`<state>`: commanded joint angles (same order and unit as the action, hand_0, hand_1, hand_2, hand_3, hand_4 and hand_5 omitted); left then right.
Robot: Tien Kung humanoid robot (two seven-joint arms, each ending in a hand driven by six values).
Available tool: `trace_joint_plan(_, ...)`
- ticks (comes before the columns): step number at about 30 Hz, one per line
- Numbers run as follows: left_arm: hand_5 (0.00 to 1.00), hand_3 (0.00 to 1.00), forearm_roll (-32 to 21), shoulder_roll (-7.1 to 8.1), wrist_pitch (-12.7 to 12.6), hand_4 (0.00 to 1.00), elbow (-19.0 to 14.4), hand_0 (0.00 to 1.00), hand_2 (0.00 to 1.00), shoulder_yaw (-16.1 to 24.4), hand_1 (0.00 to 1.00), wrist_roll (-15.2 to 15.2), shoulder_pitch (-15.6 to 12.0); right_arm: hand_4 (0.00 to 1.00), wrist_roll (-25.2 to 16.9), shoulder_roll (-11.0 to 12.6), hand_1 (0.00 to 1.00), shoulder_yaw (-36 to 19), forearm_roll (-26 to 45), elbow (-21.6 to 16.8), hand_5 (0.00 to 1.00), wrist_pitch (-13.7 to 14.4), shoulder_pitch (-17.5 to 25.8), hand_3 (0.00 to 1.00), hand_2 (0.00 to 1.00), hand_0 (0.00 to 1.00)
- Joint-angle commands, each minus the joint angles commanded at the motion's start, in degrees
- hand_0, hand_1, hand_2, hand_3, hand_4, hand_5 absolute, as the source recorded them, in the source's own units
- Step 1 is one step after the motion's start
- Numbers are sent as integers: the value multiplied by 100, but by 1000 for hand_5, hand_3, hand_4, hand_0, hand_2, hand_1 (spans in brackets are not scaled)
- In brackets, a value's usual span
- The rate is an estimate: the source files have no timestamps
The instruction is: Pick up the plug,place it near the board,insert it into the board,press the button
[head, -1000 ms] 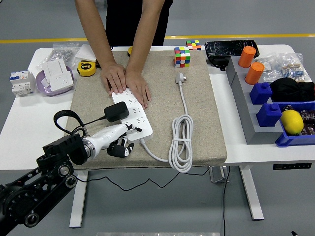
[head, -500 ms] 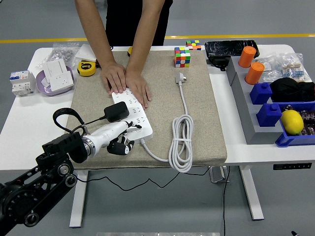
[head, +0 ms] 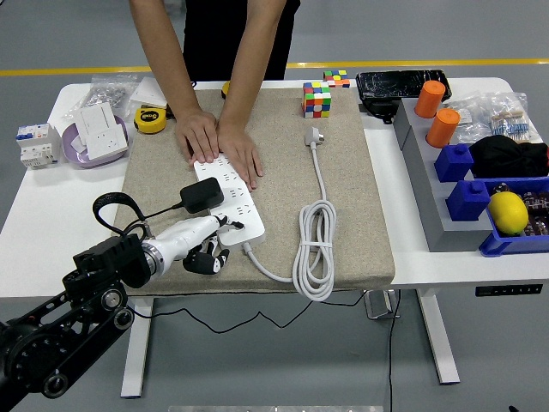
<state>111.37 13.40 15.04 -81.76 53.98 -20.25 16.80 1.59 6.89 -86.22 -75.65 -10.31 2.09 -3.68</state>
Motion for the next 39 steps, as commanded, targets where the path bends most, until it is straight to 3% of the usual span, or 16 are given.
trace_joint_plan(8,41,840,52,13,7,406,-116,112,164,22,43,9,-8,998,1,3,754,0,7,0,815,1,-7,766,742,831)
trace_joint_plan(15,38,815,-223,38,49,401,-619,113,165,287,43,75,11,998,5,-5,754,-9,9,0,816,3,-12,766,742,831)
trace_joint_plan(16,25,765,-372,30,4,404,-696,125,190,359,59,160,37,998,4,-6,754,-6,11,0,816,3,-15,766,742,831)
trace_joint_plan(19,25,765,-814,-3,-214,404,-714,125,190,496,59,463,123,998,6,-7,754,-4,11,0,816,3,-19,766,742,831)
trace_joint_plan(21,25,765,-1287,-80,-519,404,-522,125,190,653,59,843,269,998,4,-9,754,1,15,0,816,4,-29,766,742,831)
trace_joint_plan(22,2,576,-1461,-104,-622,613,-439,229,308,678,262,966,314,998,4,-10,754,5,17,0,816,3,-30,766,743,831)
trace_joint_plan(27,2,576,-2728,-339,-1413,613,304,229,308,850,262,1886,648,998,8,-20,754,17,17,0,816,1,-50,766,743,831)
trace_joint_plan(28,2,600,-2914,-375,-1445,699,418,438,582,883,596,1977,692,998,9,-22,754,18,18,0,817,1,-51,767,743,831)
trace_joint_plan(33,2,600,-4106,-532,-1473,699,1080,438,582,1101,596,2100,923,998,20,-18,754,16,12,0,817,4,-47,767,743,831)
trace_joint_plan(34,22,594,-4329,-545,-1513,710,1165,631,600,1126,722,2093,943,998,22,-16,754,17,12,0,817,4,-46,767,743,831)
trace_joint_plan(39,22,594,-5339,-623,-1696,710,1741,631,600,1236,722,2039,1008,998,20,-20,754,24,16,0,817,4,-53,767,743,831)
